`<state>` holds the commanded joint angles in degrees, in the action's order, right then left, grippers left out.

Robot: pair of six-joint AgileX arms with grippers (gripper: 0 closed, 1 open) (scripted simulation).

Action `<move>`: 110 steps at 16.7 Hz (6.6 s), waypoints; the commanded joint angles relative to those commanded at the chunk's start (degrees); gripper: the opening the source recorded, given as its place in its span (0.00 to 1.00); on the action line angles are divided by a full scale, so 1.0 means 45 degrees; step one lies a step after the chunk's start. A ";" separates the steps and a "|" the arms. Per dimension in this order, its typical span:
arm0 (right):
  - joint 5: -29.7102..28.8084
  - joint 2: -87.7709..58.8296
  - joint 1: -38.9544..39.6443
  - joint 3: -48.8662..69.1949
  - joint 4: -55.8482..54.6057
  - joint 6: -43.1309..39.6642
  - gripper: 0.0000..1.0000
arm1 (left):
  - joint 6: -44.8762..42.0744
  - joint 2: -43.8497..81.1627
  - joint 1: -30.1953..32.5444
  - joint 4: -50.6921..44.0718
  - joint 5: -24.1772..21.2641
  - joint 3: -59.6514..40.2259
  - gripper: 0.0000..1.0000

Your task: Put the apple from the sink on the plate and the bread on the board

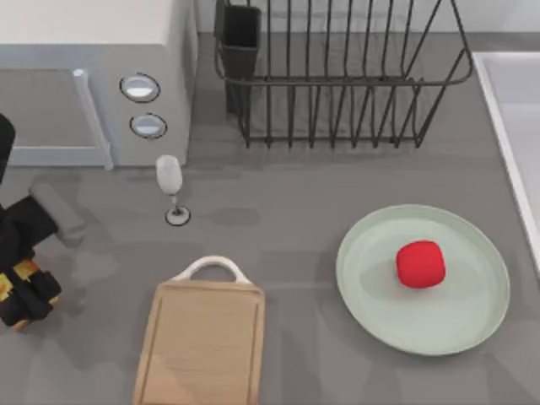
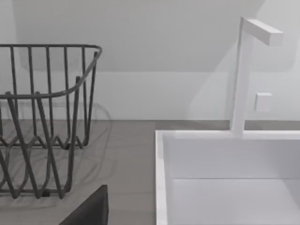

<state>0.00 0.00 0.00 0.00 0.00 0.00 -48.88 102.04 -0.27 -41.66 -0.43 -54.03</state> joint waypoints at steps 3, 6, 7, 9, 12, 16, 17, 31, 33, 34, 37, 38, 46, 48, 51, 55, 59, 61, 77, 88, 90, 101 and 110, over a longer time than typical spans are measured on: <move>0.0000 0.0000 0.0000 0.0000 0.0000 0.0000 1.00 | 0.0003 -0.0423 0.0004 -0.1205 -0.0001 -0.0759 0.00; 0.0000 0.0000 0.0000 0.0000 0.0000 0.0000 1.00 | 0.0029 -0.1073 0.0011 -0.2857 0.0001 -0.1816 0.00; 0.0000 0.0000 0.0000 0.0000 0.0000 0.0000 1.00 | 0.0040 -0.1295 0.0016 -0.3463 0.0003 -0.2160 0.00; 0.0000 0.0000 0.0000 0.0000 0.0000 0.0000 1.00 | 0.0065 -0.1676 0.0026 -0.4470 0.0005 -0.2729 0.00; 0.0000 0.0000 0.0000 0.0000 0.0000 0.0000 1.00 | 0.0095 -0.1961 0.0039 -0.5021 0.0006 -0.3067 0.00; 0.0000 0.0000 0.0000 0.0000 0.0000 0.0000 1.00 | 0.0071 -0.1909 0.0018 -0.4984 0.0012 -0.3031 0.00; 0.0000 0.0000 0.0000 0.0000 0.0000 0.0000 1.00 | 0.0190 -0.1896 0.0053 -0.4984 0.0013 -0.3039 0.00; 0.0000 0.0000 0.0000 0.0000 0.0000 0.0000 1.00 | 1.5053 -0.0597 0.3481 -0.4975 0.0032 -0.3758 0.00; 0.0000 0.0000 0.0000 0.0000 0.0000 0.0000 1.00 | 1.8545 -0.0439 0.4205 -0.4897 0.0040 -0.3817 0.00; 0.0000 0.0000 0.0000 0.0000 0.0000 0.0000 1.00 | 2.0307 -0.0371 0.4569 -0.4851 0.0045 -0.3838 0.00; 0.0000 0.0000 0.0000 0.0000 0.0000 0.0000 1.00 | 2.5488 -0.0208 0.5659 -0.4686 0.0064 -0.3858 0.00; 0.0000 0.0000 0.0000 0.0000 0.0000 0.0000 1.00 | 2.7134 -0.0174 0.6013 -0.4621 0.0071 -0.3847 0.00; 0.0000 0.0000 0.0000 0.0000 0.0000 0.0000 1.00 | 3.7202 -0.0226 0.8315 -0.4016 0.0148 -0.3560 0.00; 0.0000 0.0000 0.0000 0.0000 0.0000 0.0000 1.00 | 3.8493 -0.0243 0.8654 -0.3921 0.0166 -0.3506 0.00; 0.0000 0.0000 0.0000 0.0000 0.0000 0.0000 1.00 | 3.9439 -0.0251 0.8931 -0.3846 0.0182 -0.3470 0.00; 0.0000 0.0000 0.0000 0.0000 0.0000 0.0000 1.00 | 3.9486 -0.0252 0.8946 -0.3842 0.0183 -0.3468 0.00; 0.0000 0.0000 0.0000 0.0000 0.0000 0.0000 1.00 | 3.9444 -0.0172 0.8888 -0.3695 0.0178 -0.3380 0.00; 0.0000 0.0000 0.0000 0.0000 0.0000 0.0000 1.00 | 3.9443 -0.0059 0.8894 -0.3387 0.0178 -0.3182 0.00; 0.0000 0.0000 0.0000 0.0000 0.0000 0.0000 1.00 | 3.9462 0.0583 0.8936 -0.1596 0.0180 -0.2058 0.15; 0.0000 0.0000 0.0000 0.0000 0.0000 0.0000 1.00 | 3.9462 0.0583 0.8936 -0.1596 0.0180 -0.2058 0.98; 0.0000 0.0000 0.0000 0.0000 0.0000 0.0000 1.00 | 3.9462 0.0583 0.8936 -0.1596 0.0180 -0.2058 1.00; 0.0000 0.0000 0.0000 0.0000 0.0000 0.0000 1.00 | 3.8861 -0.0053 0.8658 -0.1269 0.0179 -0.1678 1.00; 0.0000 0.0000 0.0000 0.0000 0.0000 0.0000 1.00 | 3.1463 -0.6375 0.6285 0.1643 0.0151 0.2134 1.00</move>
<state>0.00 0.00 0.00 0.00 0.00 0.00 92.70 73.36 28.01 -34.27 0.25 -44.42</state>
